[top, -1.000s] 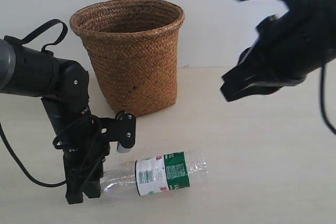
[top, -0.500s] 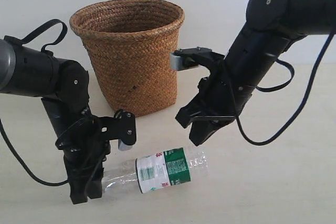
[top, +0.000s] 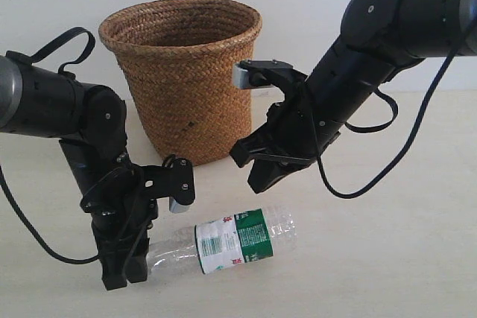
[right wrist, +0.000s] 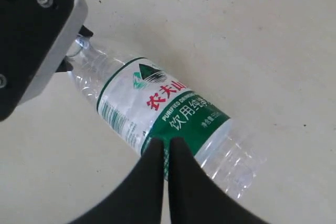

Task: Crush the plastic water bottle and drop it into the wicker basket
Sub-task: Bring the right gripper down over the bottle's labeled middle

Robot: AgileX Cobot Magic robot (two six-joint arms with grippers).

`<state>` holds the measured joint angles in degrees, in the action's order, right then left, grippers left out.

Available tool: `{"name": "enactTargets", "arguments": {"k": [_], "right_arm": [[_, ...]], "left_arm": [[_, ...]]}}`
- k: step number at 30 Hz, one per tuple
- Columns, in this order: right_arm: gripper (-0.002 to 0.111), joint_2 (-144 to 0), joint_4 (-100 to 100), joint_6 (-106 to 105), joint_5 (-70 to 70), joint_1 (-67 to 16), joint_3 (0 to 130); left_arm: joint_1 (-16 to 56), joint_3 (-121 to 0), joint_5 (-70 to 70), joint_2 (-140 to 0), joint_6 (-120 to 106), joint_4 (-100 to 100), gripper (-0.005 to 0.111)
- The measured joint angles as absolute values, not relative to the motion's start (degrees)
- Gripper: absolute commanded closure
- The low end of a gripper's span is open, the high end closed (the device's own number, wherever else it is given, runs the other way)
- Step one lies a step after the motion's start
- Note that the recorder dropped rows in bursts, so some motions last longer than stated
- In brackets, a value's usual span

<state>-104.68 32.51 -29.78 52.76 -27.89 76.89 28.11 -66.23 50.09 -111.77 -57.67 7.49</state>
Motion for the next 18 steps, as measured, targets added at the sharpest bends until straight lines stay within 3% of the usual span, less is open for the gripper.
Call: {"name": "enactTargets", "arguments": {"k": [18], "right_arm": [[0.108,-108.24,32.15,-26.84,54.83,-28.41,77.01]], "left_arm": [[28.11,-66.23,50.09,-111.77,-57.67,7.7,0.103]]}}
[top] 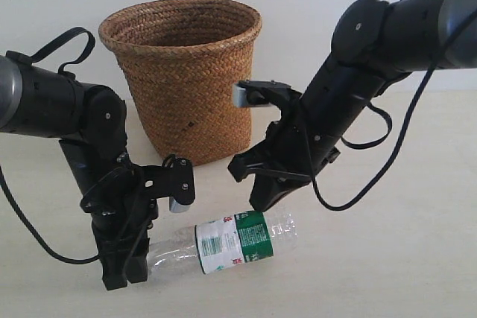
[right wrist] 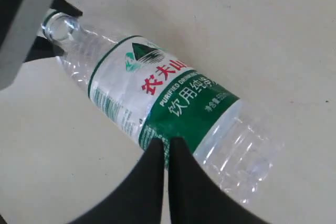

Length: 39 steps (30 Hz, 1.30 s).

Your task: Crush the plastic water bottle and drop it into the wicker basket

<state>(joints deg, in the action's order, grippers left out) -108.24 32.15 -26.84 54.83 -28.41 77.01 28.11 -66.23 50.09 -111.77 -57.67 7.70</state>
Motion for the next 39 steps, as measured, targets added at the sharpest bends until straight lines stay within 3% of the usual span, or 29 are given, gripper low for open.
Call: {"name": "enactTargets", "arguments": {"k": [8,19,39], "right_arm": [[0.108,-109.64,31.36,-24.6,54.6,-32.35,79.93],[0.108,-109.64,19.74,-15.46,58.43,-32.56,83.29],[0.108,-115.76,16.94,-14.02,60.84,-32.56,83.38]], "left_arm": [[28.11,-66.23,50.31,-111.77,-57.1,9.03,0.103],[28.11,-66.23,50.78,-111.77,-57.1,9.17,0.103],[28.11,-66.34,51.93,-111.44,-57.08,9.17,0.103]]}}
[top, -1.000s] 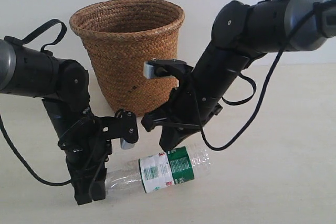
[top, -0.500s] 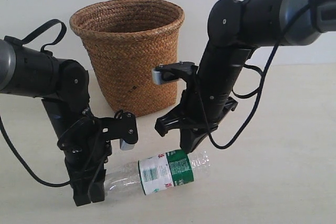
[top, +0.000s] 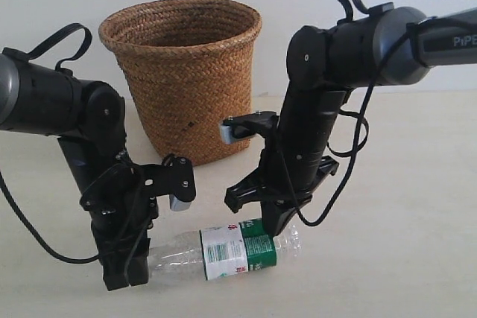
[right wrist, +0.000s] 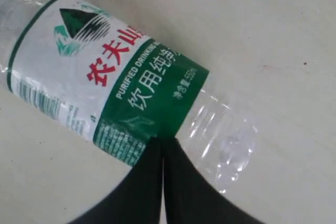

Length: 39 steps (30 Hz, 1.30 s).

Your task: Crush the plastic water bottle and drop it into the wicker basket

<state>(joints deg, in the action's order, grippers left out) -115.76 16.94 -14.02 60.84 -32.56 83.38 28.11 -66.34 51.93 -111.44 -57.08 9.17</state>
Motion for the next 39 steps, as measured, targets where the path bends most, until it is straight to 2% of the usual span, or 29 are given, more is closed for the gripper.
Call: {"name": "enactTargets", "arguments": {"k": [21,39], "right_arm": [[0.108,-122.44,21.18,-14.46,61.73,-32.45,84.96],[0.108,-120.91,21.28,-16.06,62.39,-32.56,84.74]], "left_arm": [[28.11,-66.34,52.16,-111.22,-57.08,8.83,0.103],[28.11,-66.34,52.48,-111.22,-57.08,8.83,0.103]]}}
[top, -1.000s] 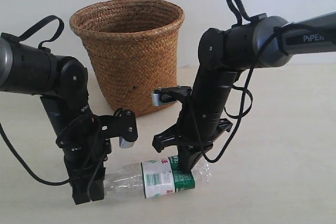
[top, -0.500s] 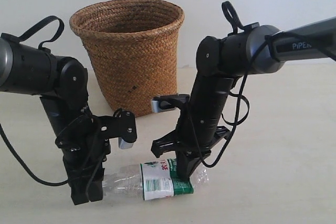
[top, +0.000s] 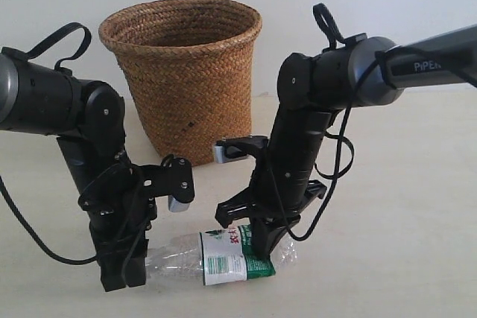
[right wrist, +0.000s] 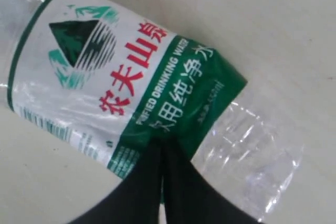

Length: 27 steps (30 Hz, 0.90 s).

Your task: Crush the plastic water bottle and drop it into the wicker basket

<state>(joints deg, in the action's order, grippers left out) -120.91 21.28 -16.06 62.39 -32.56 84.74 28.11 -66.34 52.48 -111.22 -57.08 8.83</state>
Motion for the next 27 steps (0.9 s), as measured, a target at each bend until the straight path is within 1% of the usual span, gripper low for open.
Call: {"name": "enactTargets", "arguments": {"k": [5,11,16,23,27], "right_arm": [[0.108,-115.75,18.22,-16.92,61.68,-32.56,83.8],[0.108,-109.8,18.11,-20.92,65.72,-32.56,83.8],[0.108,-110.03,19.39,-20.81,64.42,-33.12,83.8],[0.108,-112.14,20.46,-20.05,61.12,-36.98,83.8],[0.108,-113.24,21.05,-19.28,59.81,-37.15,83.8]], "left_arm": [[28.11,-66.34,52.22,-111.33,-57.08,9.04,0.103],[28.11,-66.34,52.22,-111.45,-57.08,9.04,0.103],[28.11,-66.34,52.13,-111.68,-57.08,9.04,0.103],[28.11,-66.34,52.13,-111.68,-57.08,9.04,0.103],[28.11,-66.34,52.13,-111.68,-57.08,9.04,0.103]]}}
